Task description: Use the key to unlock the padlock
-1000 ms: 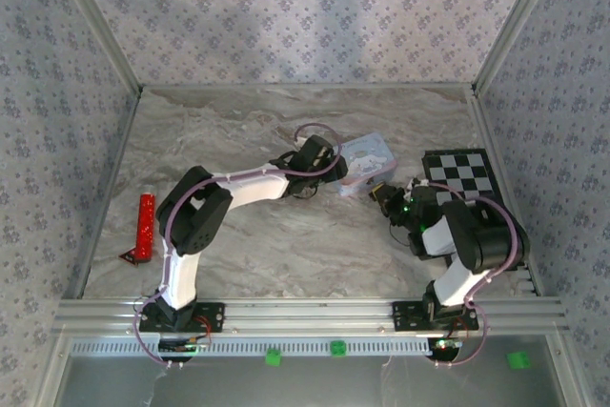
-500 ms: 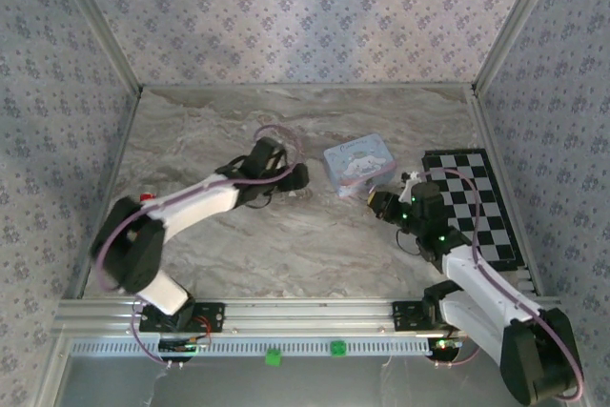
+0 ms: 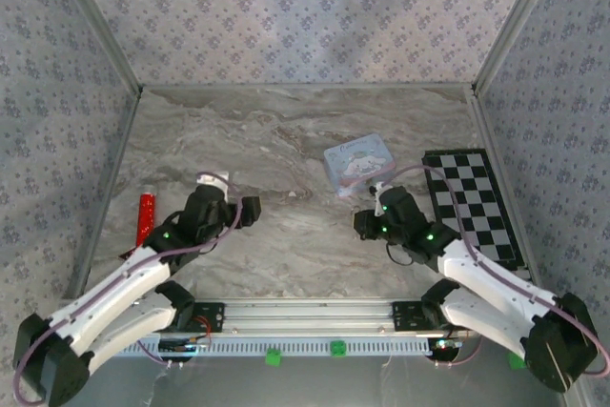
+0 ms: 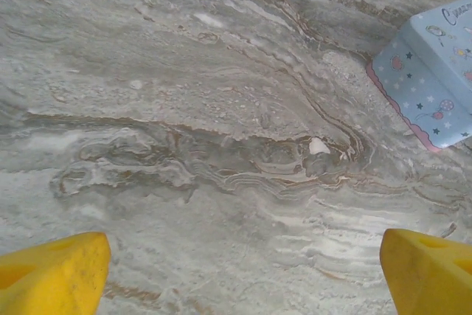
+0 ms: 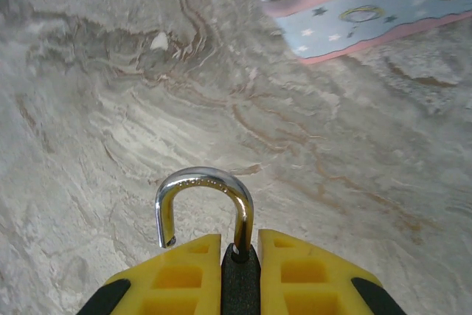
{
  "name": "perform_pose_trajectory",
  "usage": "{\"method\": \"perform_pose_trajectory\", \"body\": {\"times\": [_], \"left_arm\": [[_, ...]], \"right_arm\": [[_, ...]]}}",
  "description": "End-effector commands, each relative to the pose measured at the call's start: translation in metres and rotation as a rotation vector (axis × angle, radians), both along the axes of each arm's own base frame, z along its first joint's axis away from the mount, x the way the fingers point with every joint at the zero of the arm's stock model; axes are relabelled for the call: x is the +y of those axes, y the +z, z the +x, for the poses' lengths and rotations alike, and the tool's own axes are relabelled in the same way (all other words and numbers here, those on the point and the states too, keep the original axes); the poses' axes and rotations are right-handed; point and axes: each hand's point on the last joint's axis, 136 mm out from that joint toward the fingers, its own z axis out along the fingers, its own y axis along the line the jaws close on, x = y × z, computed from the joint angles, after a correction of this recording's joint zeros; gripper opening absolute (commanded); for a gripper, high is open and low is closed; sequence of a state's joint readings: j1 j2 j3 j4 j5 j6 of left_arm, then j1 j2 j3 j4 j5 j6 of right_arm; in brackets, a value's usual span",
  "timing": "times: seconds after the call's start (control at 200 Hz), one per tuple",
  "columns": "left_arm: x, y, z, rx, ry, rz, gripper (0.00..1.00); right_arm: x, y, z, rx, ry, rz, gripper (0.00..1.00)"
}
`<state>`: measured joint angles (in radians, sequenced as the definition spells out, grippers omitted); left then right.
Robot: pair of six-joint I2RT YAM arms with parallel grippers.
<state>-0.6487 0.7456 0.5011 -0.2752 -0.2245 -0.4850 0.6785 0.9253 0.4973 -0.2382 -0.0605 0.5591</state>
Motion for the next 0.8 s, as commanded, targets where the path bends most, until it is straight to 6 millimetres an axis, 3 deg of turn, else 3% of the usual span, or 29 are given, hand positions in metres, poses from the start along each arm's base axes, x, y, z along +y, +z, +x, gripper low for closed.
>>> {"method": "perform_pose_trajectory", "body": {"times": [0.0, 0.125, 0.415, 0.795], "left_arm": [[0.016, -0.003, -0.008, -0.040, 0.012, 0.047, 0.94], [0.027, 0.004, -0.011, -0.102, 0.042, 0.040, 0.96], [0.031, 0.008, -0.016, -0.145, 0.050, 0.007, 0.97], [0.038, 0.015, -0.021, -0.165, 0.072, -0.017, 0.98]], "right_arm": [[0.010, 0.007, 0.008, -0.035, 0.007, -0.052, 0.00], [0.031, 0.002, 0.010, -0.019, 0.042, -0.065, 0.00], [0.079, -0.014, 0.015, 0.064, 0.114, -0.085, 0.00], [0.131, -0.049, 0.012, 0.237, 0.177, -0.088, 0.00]]}}
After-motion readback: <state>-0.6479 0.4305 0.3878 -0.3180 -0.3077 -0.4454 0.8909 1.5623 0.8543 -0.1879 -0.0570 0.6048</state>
